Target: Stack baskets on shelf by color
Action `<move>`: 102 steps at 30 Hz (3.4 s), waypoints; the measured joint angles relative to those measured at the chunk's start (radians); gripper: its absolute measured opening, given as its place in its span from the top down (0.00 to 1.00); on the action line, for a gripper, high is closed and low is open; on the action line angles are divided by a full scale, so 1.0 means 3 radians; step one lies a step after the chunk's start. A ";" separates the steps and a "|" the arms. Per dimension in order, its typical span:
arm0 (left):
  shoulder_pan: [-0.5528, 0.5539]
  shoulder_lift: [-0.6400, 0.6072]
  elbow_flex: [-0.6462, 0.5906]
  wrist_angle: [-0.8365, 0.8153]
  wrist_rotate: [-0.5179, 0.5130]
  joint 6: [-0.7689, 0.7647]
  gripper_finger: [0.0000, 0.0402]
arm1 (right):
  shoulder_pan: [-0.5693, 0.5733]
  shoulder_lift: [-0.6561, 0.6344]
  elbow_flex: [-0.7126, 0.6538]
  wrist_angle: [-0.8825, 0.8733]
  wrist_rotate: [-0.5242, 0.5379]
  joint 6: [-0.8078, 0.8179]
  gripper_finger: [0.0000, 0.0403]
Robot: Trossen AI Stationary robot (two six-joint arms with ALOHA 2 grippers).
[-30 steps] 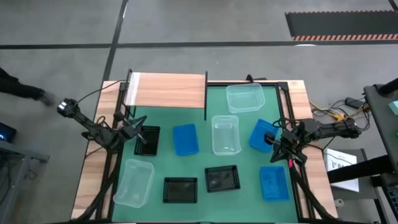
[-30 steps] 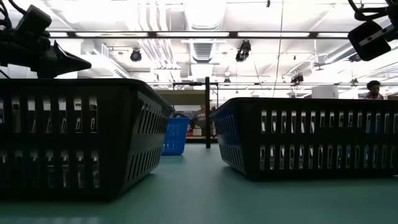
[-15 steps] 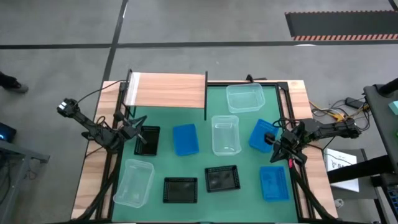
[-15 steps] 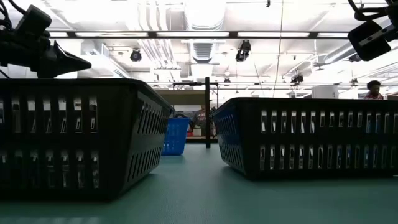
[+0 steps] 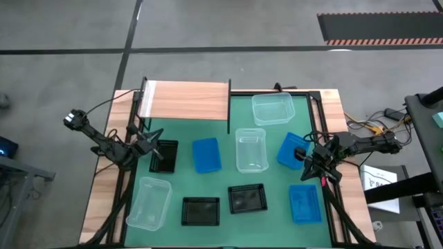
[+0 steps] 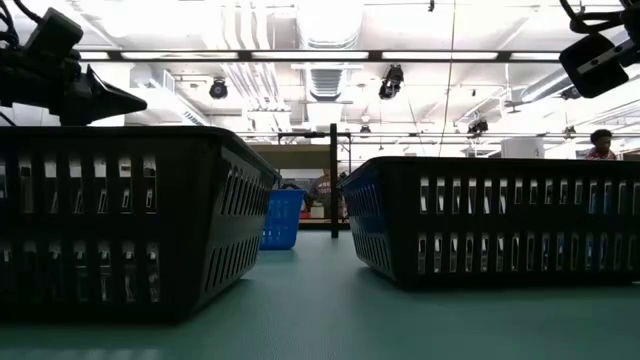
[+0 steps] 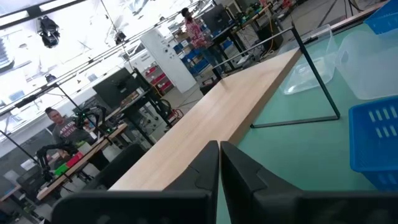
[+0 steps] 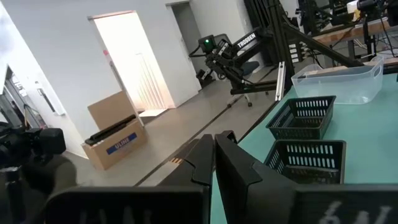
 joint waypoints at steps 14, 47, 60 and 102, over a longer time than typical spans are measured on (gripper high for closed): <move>-0.0001 0.0000 0.0000 0.0000 0.0000 -0.0001 1.00 | 0.0001 -0.0001 0.0000 0.0000 0.0000 0.0000 0.98; 0.0000 0.0000 0.0000 0.0000 0.0000 0.0000 1.00 | 0.0007 0.0020 0.0003 0.0155 0.0252 -0.0254 0.98; -0.0001 0.0000 0.0000 0.0000 0.0000 0.0000 1.00 | 0.0005 0.0273 -0.0005 0.0564 0.3434 0.0286 0.98; 0.0000 0.0180 0.0121 0.2327 0.4688 -0.0346 1.00 | 0.0164 0.3050 0.1416 0.1240 0.2865 -0.1175 0.98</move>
